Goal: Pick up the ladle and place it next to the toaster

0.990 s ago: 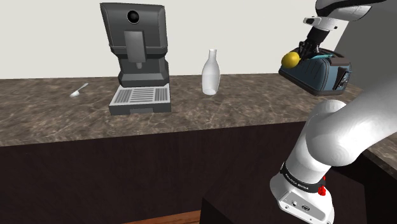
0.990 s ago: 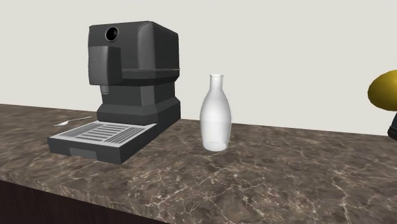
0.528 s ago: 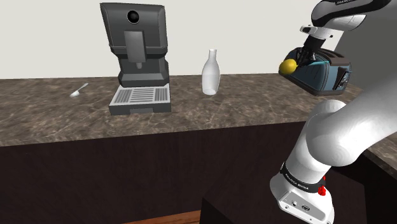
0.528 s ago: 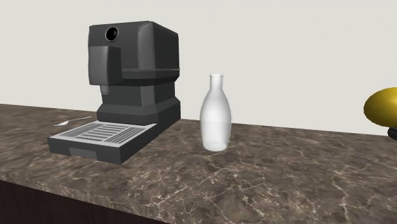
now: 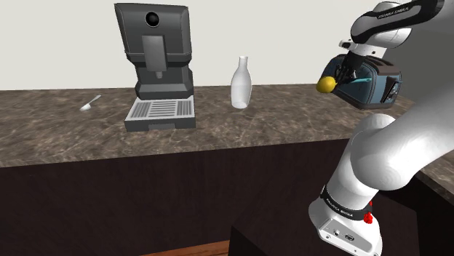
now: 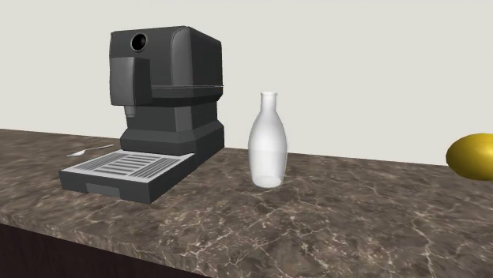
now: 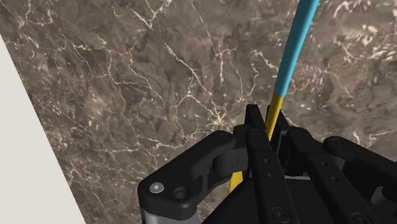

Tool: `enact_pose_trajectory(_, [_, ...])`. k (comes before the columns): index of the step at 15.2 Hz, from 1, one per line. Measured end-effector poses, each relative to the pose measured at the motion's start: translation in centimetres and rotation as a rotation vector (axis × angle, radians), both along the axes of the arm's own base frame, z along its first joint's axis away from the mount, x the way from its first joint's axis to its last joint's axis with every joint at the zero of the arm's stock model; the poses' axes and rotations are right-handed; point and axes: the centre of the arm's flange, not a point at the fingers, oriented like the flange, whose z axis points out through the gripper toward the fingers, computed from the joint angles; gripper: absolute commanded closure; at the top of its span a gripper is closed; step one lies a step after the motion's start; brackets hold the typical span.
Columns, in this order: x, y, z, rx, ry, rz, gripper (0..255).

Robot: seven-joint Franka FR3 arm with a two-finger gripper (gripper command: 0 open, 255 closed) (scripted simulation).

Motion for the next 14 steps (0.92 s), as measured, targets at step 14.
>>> enact_pose_trajectory(14, [0.0,0.1,-7.3,0.0,0.0,0.0,255])
